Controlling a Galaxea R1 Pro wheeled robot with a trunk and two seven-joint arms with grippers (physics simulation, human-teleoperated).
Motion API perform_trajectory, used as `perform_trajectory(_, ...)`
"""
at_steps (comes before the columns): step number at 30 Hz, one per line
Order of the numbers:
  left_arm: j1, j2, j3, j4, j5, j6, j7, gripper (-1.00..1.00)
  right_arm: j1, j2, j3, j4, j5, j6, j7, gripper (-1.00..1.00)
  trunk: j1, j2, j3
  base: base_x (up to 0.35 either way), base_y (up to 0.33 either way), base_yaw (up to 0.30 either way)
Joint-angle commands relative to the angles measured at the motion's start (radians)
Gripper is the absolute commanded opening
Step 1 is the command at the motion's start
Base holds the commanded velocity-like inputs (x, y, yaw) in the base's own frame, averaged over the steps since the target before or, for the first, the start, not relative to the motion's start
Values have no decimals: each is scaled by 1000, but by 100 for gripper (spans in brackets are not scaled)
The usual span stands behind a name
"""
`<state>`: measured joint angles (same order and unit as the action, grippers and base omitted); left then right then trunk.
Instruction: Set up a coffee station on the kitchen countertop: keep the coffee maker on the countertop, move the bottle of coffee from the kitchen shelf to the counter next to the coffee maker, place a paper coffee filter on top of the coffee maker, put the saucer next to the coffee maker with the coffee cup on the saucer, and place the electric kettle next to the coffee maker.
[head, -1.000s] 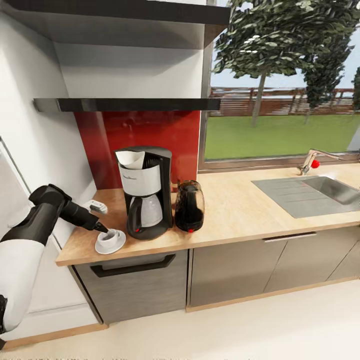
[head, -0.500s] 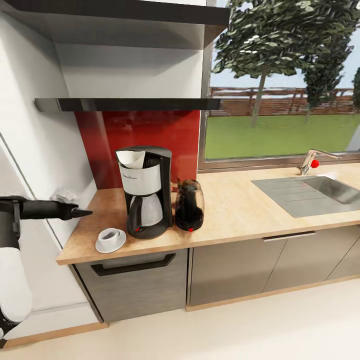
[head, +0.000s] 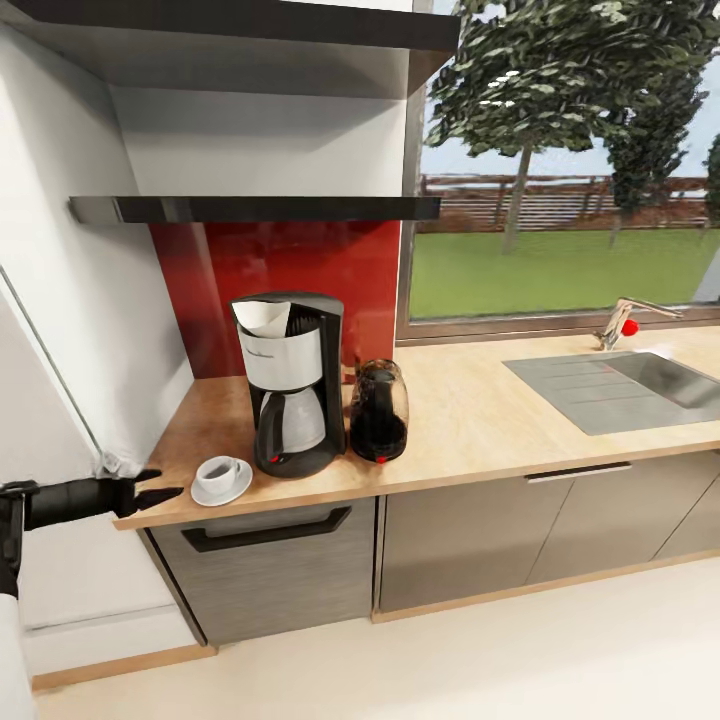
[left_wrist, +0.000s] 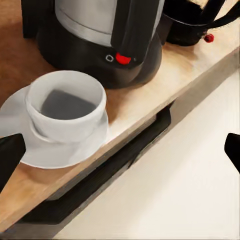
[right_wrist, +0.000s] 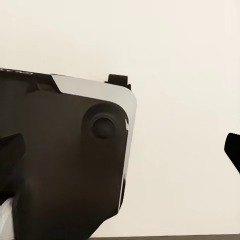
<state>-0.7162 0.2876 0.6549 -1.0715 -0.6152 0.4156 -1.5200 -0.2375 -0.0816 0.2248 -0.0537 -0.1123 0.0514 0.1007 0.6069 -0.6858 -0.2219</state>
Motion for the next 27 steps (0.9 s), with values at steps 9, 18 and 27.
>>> perform_trajectory(9, 166, -4, 3, -2, 129, -5, -15, 100, 0, 16, 8, -7, -9, 5, 2, 100, 0, -1, -1, 0, 0, 0)
perform_trajectory(18, 349, -4, 18, 13, 224, -118, -16, 100, 0, 20, 8, -8, -9, 5, 3, 100, 0, -1, -1, 0, 0, 0)
perform_trajectory(27, 490, -2, 55, 188, 223, -177, 112, 100, 0, 20, 8, -8, -9, 4, 3, 100, 0, -1, -1, 0, 0, 0)
